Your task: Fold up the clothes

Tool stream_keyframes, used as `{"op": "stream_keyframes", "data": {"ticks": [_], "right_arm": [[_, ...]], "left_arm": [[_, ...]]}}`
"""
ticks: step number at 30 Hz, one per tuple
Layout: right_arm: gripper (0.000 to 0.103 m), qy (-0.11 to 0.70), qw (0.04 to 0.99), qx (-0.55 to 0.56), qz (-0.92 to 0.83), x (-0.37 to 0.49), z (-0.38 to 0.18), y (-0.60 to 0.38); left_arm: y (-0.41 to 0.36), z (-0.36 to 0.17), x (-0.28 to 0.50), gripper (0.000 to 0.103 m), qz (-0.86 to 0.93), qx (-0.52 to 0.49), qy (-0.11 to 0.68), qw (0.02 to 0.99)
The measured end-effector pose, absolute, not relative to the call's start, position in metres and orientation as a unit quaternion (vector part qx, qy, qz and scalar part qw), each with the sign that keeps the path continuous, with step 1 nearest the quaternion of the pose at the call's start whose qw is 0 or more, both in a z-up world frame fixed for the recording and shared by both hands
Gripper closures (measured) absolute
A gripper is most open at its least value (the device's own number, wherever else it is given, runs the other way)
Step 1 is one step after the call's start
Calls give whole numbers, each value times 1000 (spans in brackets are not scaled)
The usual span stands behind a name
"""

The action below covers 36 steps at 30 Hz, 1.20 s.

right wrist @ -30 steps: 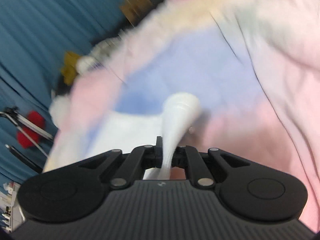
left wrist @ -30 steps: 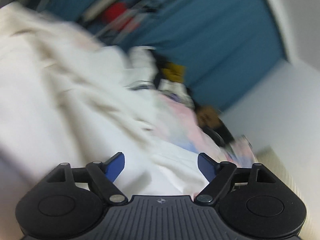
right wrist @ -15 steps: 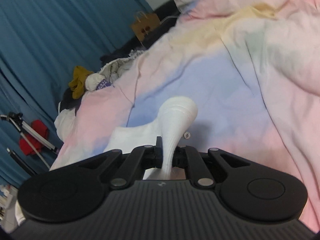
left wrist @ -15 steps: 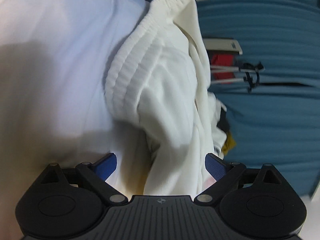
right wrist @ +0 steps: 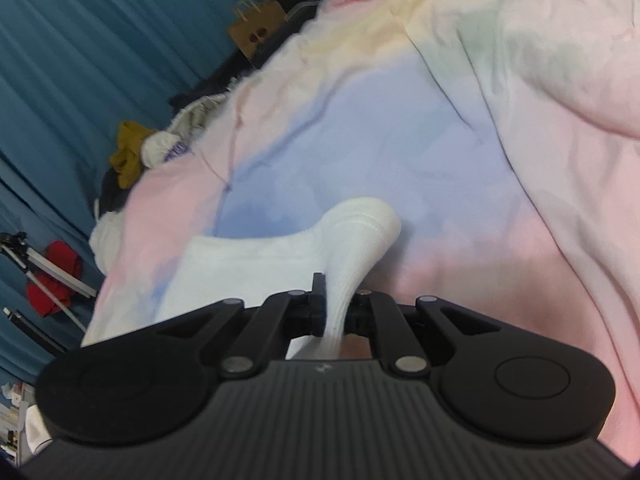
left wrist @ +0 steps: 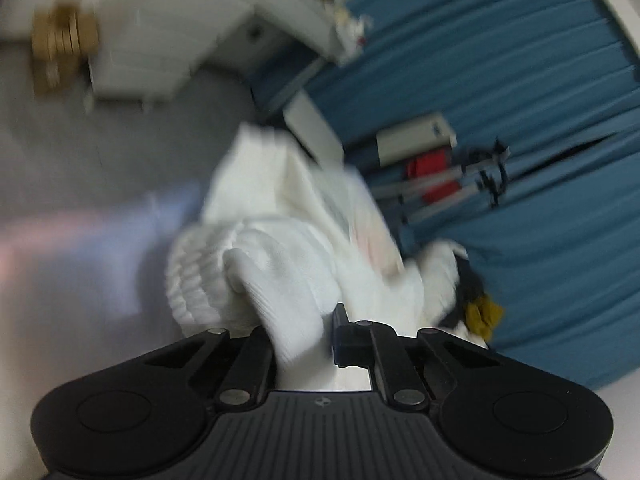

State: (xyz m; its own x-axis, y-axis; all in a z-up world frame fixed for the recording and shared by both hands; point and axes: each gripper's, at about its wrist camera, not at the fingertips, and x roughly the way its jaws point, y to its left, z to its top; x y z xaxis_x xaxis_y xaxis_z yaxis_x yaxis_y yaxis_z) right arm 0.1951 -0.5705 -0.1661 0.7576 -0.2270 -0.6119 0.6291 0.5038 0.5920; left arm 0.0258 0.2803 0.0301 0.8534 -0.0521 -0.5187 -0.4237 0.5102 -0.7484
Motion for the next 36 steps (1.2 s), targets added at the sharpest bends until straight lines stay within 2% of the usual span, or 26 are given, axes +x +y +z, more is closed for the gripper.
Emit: {"op": "stream_keyframes", "data": {"ticks": [4,8,11,17,20,21,22,26,27,28,30,31,32,33,34,36], "right_arm": [[97,248,832,423,-259,197,-167,-571],[97,168,891,355,-227,188,-126,-555],[97,154,894,338,-251,175,-111,-554],[97,297,824,352,-330,169,-172,-578],[97,302,841,306,-328,174,-170,-568],[96,301,844,296,-330,175,-168,-565],[95,301,845,293,-331,175,-166,-564],[93,283,841,315,-336,166,-159,-563],[88,278,842,312,-342,164,-155,-563],[84,274,843,301,-352,164,-148,-561],[64,253,846,276,-379,160,-135,-557],[57,242,851,261,-386,159,-129,-556],[43,228,860,244,-387,159,-122,-551],[33,216,870,230,-380,159,-115,-546],[29,205,879,216,-372,159,-109,-541],[29,194,899,191,-344,161,-95,-527]], "left_arm": [[315,39,7,95,146,-456,294,827],[329,17,-4,95,153,-455,326,814],[330,5,-26,94,148,-446,338,815],[325,-31,-37,90,141,-416,383,813],[322,-38,-35,87,142,-398,399,814],[319,-37,-34,83,142,-387,404,816],[317,-35,-33,78,140,-376,410,819],[310,-27,-34,71,132,-343,425,827],[309,-25,-35,65,129,-334,429,830],[307,-22,-36,52,129,-321,433,833],[301,-11,-35,47,123,-283,442,843],[301,-5,-35,45,117,-266,443,848],[300,1,-35,42,114,-251,443,853],[297,9,-36,33,115,-238,442,857],[294,18,-37,22,118,-223,435,864],[286,35,-38,17,122,-192,415,881]]}}
